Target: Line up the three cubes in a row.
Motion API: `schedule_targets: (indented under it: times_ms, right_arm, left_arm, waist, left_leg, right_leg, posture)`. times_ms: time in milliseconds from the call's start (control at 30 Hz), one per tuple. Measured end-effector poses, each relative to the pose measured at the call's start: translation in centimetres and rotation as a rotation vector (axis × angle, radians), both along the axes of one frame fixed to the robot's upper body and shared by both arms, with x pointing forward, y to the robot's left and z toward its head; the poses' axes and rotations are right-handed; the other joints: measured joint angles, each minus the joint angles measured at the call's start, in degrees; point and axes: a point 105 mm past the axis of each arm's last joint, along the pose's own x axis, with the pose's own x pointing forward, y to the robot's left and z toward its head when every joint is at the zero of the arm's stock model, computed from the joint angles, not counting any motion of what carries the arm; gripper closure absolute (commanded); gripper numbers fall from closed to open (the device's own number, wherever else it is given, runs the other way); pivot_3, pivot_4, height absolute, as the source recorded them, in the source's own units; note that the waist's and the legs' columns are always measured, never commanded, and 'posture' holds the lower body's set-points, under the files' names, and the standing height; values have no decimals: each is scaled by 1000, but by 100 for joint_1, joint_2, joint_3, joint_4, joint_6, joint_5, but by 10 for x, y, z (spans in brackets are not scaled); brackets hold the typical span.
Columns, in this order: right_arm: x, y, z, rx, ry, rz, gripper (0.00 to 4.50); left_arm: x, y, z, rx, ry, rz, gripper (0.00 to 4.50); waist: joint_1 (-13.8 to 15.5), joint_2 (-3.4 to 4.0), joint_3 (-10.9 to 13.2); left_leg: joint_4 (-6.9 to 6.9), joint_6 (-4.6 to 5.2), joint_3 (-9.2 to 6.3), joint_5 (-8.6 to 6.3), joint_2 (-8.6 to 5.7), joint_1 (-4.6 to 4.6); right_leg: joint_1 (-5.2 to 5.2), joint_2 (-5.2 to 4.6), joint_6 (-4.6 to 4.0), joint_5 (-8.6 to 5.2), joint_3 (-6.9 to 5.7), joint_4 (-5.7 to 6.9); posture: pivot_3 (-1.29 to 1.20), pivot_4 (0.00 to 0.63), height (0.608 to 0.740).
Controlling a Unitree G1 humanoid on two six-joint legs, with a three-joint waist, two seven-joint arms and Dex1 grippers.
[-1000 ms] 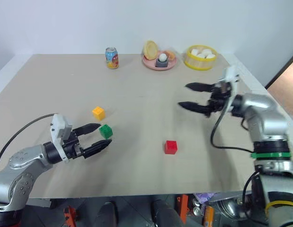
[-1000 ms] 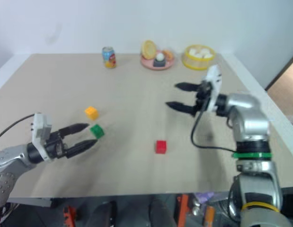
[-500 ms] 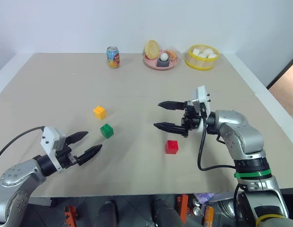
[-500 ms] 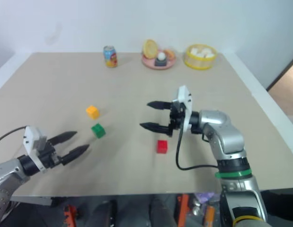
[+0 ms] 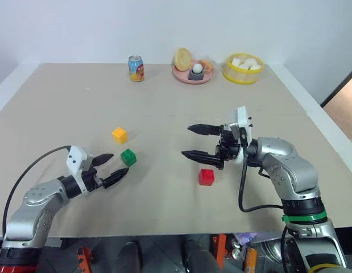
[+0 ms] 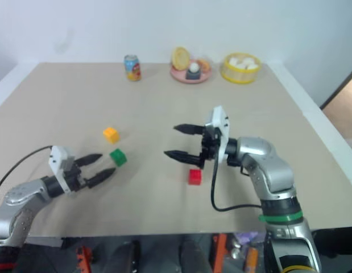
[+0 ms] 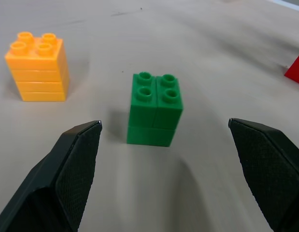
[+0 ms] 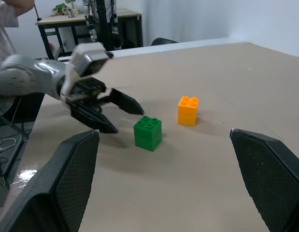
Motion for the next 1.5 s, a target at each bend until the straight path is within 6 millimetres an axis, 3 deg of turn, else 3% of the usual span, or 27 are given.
schedule_targets:
  times_ms: [300,767,1100,1500]
  right_arm:
    - [-1,-3,-5,-6,6,-49,25]
    - [-1,-5,-2,2,-2,-67,25]
    - [0,-5,-2,2,-4,-66,0]
    - [2,-4,4,4,-22,-62,0]
  left_arm:
    - [11,-5,-15,9,32,-42,157]
    - [31,-12,-18,31,-4,-49,157]
    - [34,-13,-19,29,-17,-33,3237]
    - [32,-22,-15,41,-30,-99,3236]
  waist:
    - [-5,0,0]
    - [44,0,-1]
    - [52,2,-2]
    - [139,3,-2]
  left_leg:
    - [0,0,0,0,1,-1]
    - [5,10,-2,15,-2,4]
    - [5,19,-2,27,-2,8]
    - [5,17,0,28,-2,-5]
  right_leg:
    - [-1,1,1,1,0,1]
    - [9,-1,6,25,-3,1]
    - [9,-4,-1,46,-4,1]
    - [-2,-3,3,42,-4,-1]
  posture:
    - [0,150,740]
    - [0,150,740]
    - [0,150,740]
    - [0,150,740]
